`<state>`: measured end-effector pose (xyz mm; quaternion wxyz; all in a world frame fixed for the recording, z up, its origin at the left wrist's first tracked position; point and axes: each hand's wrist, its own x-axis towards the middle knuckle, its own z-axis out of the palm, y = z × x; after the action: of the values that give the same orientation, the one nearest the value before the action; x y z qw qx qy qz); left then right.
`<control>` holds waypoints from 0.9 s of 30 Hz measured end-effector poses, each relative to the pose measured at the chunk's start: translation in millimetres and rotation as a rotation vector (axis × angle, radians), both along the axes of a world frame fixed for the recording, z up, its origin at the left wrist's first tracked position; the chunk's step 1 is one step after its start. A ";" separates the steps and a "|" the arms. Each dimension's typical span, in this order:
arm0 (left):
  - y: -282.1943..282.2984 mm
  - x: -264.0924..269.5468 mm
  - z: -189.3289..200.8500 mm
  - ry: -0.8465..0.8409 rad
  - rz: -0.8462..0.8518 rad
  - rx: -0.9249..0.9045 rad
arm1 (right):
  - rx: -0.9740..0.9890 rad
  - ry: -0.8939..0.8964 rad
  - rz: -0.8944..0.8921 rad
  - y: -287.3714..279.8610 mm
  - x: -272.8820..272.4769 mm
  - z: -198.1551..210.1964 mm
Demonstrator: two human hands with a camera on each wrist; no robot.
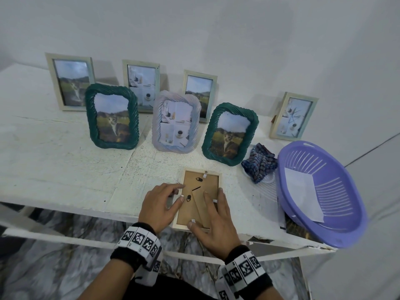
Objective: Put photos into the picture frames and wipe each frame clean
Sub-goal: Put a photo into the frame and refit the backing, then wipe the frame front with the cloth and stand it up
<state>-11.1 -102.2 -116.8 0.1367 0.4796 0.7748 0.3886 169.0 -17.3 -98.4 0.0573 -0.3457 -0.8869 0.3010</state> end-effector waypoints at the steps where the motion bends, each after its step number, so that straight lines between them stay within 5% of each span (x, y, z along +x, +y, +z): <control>1: 0.2 0.4 0.2 0.001 0.002 -0.006 | -0.007 -0.001 -0.004 -0.5 -0.3 0.2; 6: 0.5 5.0 3.8 -0.073 0.018 -0.013 | -0.046 0.003 -0.019 -1.0 -1.5 5.0; 10: 1.2 12.4 19.1 -0.291 0.059 0.034 | -0.147 0.007 -0.043 2.6 0.6 16.2; 16: 7.8 24.7 67.9 -0.544 0.201 0.176 | -0.333 0.215 -0.139 21.1 4.2 50.5; 20: 18.9 42.1 101.7 -0.761 -0.006 0.267 | -0.477 0.416 -0.238 32.1 18.4 76.2; 27: 36.5 44.1 66.0 -0.592 -0.009 0.014 | -0.540 0.559 -0.416 48.4 41.2 84.0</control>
<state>33.0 -65.7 -50.9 0.3552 0.3497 0.6962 0.5166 210.2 31.0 -14.4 0.2622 -0.4246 -0.6384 0.5860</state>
